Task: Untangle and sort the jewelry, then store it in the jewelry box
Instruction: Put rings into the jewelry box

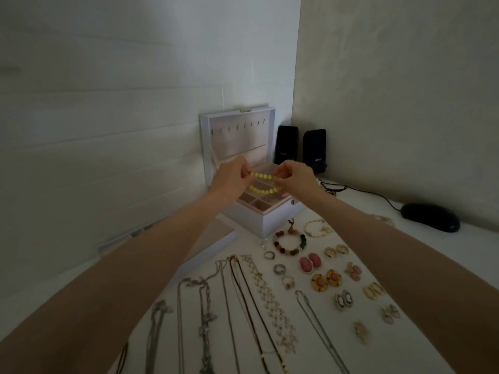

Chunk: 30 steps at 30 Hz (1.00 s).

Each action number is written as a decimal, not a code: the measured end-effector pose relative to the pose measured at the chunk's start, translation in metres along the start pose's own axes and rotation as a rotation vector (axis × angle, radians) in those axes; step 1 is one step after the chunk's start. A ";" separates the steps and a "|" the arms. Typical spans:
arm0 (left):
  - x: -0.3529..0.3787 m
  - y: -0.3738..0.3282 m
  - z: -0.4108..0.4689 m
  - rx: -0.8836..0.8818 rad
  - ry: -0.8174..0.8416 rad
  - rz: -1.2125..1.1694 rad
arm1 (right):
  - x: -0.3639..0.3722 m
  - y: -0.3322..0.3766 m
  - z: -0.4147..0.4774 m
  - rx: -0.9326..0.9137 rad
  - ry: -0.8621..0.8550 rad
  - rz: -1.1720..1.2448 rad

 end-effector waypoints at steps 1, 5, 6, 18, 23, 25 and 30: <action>-0.003 0.005 0.005 -0.004 -0.020 0.069 | 0.008 0.000 0.008 0.001 -0.007 0.012; -0.010 0.016 0.022 0.050 -0.129 0.418 | 0.040 -0.003 0.038 0.032 -0.005 0.012; -0.009 0.019 0.027 0.050 -0.140 0.460 | 0.048 -0.004 0.043 0.052 0.007 0.023; 0.014 0.010 -0.003 0.108 0.025 0.387 | 0.021 -0.016 0.030 -0.023 0.064 -0.296; 0.022 -0.008 -0.022 0.103 0.088 0.309 | -0.007 -0.024 0.003 -0.051 0.031 -0.296; 0.031 -0.021 -0.031 0.150 0.166 0.312 | -0.014 -0.029 -0.005 -0.030 0.000 -0.349; 0.044 -0.037 -0.045 0.204 0.191 0.306 | -0.003 -0.051 -0.027 0.087 0.262 -0.614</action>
Point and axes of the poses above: each hand's wrist, its own z-axis towards the middle knuckle, its own x-axis out of the palm, y = z × x, the point moved 6 cm from there along z, towards the middle knuckle
